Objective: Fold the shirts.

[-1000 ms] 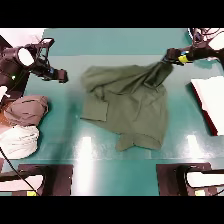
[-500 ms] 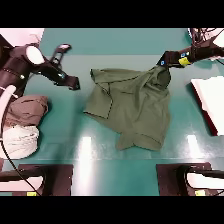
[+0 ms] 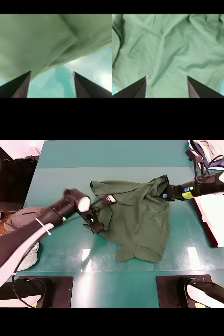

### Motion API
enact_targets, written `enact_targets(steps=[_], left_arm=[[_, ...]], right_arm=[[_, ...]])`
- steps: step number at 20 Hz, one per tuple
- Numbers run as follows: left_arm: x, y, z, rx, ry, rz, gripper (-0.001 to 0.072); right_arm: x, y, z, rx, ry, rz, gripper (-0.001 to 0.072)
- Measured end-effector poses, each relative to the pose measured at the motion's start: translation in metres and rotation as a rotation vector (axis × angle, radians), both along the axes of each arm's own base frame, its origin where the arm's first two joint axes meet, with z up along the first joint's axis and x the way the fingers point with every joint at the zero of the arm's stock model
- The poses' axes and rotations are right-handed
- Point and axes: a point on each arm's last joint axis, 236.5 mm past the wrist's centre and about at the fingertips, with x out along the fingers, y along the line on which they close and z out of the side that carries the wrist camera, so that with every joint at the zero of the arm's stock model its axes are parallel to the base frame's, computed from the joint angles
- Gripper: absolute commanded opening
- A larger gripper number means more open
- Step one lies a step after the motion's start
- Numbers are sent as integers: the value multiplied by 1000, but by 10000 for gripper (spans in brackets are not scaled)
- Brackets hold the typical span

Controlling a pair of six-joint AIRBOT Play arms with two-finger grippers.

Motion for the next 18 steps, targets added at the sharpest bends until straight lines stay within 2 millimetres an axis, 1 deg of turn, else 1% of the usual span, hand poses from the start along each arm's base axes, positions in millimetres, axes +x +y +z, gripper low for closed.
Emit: enact_targets(steps=[2,6,10,18], left_arm=[[0,-5,-6,3,-32,-27,614],[6,-19,-13,-24,-84,-53,614],[10,-24,-25,-27,-89,-56,614],[17,-32,-34,-45,-107,-48,612]], right_arm=[[-8,0,-2,0,1,-2,553],[-16,-1,0,2,-12,-4,553],[-19,-1,2,3,-17,-4,552],[-22,1,2,7,-9,0,552]])
